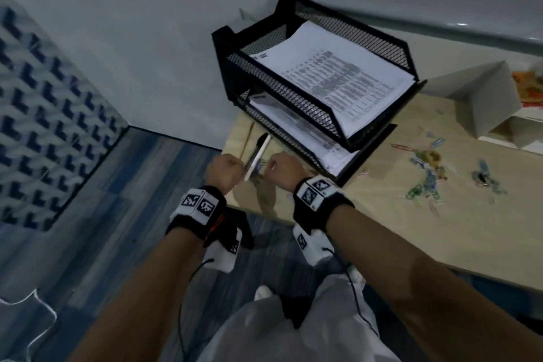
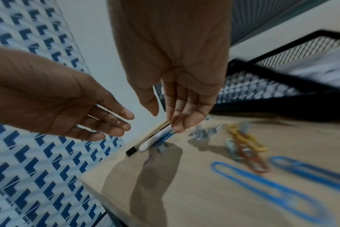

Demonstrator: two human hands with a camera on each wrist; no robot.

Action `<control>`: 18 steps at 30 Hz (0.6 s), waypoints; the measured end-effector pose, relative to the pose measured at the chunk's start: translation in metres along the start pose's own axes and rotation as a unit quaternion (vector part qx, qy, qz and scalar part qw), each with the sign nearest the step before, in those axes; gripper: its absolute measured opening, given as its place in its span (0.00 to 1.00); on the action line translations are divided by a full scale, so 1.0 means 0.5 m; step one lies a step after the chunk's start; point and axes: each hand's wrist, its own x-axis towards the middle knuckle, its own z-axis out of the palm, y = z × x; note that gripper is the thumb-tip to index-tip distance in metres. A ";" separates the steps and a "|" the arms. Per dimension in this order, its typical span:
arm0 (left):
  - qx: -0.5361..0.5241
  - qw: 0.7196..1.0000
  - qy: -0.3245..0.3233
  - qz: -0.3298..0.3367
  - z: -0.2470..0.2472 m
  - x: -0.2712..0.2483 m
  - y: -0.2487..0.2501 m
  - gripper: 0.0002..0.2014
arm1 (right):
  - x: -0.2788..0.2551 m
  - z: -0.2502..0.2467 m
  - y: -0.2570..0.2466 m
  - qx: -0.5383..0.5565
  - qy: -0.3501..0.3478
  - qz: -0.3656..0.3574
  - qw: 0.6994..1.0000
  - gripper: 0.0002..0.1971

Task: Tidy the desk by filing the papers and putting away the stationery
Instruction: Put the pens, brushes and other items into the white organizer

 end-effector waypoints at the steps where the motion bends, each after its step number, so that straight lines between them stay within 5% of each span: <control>1: -0.015 1.000 0.002 -0.020 -0.007 0.016 -0.013 0.15 | 0.016 0.007 -0.017 -0.002 0.001 0.023 1.000 0.12; 11: -0.028 0.998 -0.049 -0.032 -0.019 0.079 -0.042 0.17 | 0.102 0.031 -0.066 -0.046 0.055 0.144 0.987 0.15; 15: -0.089 0.995 -0.034 -0.024 -0.016 0.091 -0.035 0.16 | 0.080 0.020 -0.039 -0.020 0.079 0.157 0.984 0.15; 18: -0.187 0.982 -0.021 -0.032 -0.012 0.097 -0.019 0.14 | 0.053 0.013 -0.027 -0.005 0.129 0.102 0.986 0.10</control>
